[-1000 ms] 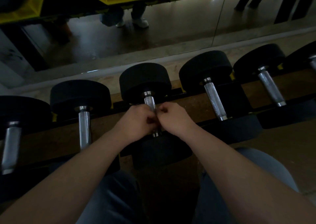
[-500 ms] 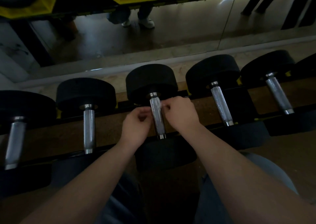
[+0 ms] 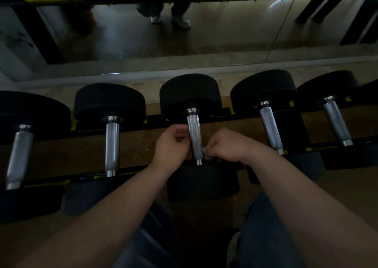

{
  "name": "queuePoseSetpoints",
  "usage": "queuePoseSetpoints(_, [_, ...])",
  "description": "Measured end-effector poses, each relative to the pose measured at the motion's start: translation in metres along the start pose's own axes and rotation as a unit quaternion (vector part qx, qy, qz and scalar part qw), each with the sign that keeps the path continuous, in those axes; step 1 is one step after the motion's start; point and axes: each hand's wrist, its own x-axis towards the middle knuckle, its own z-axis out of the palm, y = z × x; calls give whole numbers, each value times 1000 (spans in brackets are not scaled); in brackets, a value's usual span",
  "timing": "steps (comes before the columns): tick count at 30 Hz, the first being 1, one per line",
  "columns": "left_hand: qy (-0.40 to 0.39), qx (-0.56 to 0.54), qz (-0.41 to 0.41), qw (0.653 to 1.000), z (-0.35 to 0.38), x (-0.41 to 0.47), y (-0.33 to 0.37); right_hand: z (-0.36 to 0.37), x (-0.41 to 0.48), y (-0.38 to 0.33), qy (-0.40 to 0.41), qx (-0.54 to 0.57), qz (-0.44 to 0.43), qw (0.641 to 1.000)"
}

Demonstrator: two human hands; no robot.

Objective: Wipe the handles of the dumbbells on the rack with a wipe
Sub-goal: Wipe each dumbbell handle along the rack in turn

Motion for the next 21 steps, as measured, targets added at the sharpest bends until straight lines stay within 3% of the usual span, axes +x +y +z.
queuePoseSetpoints(3, [-11, 6, -5, 1000, -1, -1, 3, 8, 10, -5, 102, 137, 0, 985])
queuePoseSetpoints(6, [-26, -16, -13, 999, -4, -3, 5, 6, 27, -19, 195, 182, -9, 964])
queuePoseSetpoints(9, [-27, -19, -22, 999, -4, -5, 6, 1, 23, -17, 126, 185, 25, 974])
queuePoseSetpoints(11, [-20, -17, -30, 999, -4, -5, 6, -1, 7, -7, 19, 96, 54, 994])
queuePoseSetpoints(13, [-19, -17, -41, 999, -3, -5, 7, 3, -1, 0, -16, 65, 55, 996])
queuePoseSetpoints(17, [-39, 2, -48, 998, -5, -5, 11, 12, 6, -7, 128, 209, 39, 969])
queuePoseSetpoints(19, [-50, 13, -44, 998, -8, -5, 10, 13, 10, -10, 183, 175, -1, 967])
queuePoseSetpoints(21, [-63, 25, -42, 997, -12, -7, 10, 13, 5, -8, 175, 90, -19, 980])
